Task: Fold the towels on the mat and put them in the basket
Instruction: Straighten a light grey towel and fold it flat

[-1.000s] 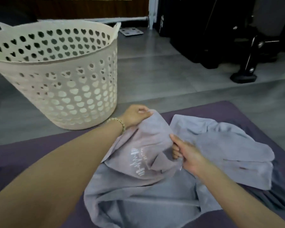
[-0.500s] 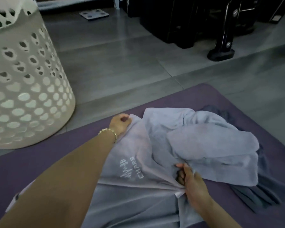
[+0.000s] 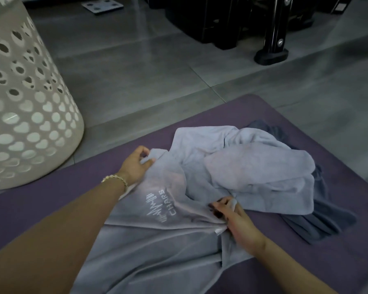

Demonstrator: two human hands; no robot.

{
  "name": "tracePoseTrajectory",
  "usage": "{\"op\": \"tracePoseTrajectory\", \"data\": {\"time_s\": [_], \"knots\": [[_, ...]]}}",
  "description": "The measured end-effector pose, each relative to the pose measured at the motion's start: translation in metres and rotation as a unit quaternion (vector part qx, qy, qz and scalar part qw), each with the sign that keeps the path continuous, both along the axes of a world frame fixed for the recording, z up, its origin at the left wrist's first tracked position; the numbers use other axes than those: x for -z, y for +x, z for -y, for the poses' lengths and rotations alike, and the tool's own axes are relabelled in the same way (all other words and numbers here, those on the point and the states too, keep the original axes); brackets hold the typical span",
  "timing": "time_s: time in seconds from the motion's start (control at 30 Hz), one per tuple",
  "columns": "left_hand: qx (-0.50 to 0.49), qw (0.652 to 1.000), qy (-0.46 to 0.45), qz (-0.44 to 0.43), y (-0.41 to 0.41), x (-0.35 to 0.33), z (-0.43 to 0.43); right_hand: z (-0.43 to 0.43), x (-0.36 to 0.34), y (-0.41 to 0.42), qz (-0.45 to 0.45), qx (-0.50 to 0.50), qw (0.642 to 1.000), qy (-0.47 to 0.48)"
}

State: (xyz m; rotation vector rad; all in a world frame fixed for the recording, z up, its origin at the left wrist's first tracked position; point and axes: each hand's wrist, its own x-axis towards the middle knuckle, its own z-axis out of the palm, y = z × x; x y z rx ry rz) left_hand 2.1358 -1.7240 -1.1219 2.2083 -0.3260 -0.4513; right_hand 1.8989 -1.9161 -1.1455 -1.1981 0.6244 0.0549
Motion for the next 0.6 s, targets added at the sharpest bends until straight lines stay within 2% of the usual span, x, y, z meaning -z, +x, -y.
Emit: {"op": "tracePoseTrajectory", "data": {"time_s": [0.13,0.27,0.4,0.5,0.6], "knots": [[-0.047,0.998,0.006,-0.029,0.005,-0.011,-0.023,0.001,-0.011,-0.021,0.003,-0.016,0.996,-0.093],[-0.014,0.994,0.059,-0.087,0.0,-0.019,-0.034,0.008,-0.021,-0.039,-0.031,-0.005,0.998,-0.059],[-0.027,0.998,0.046,-0.046,-0.012,-0.027,-0.027,0.015,-0.024,-0.056,-0.141,-0.082,0.984,-0.068],[-0.062,0.998,0.012,-0.005,-0.019,-0.034,-0.02,0.021,-0.025,-0.058,-0.158,-0.015,0.982,-0.103],[-0.085,0.996,-0.02,-0.009,-0.023,-0.037,-0.02,0.026,-0.024,-0.058,-0.169,0.049,0.973,-0.149]]}}
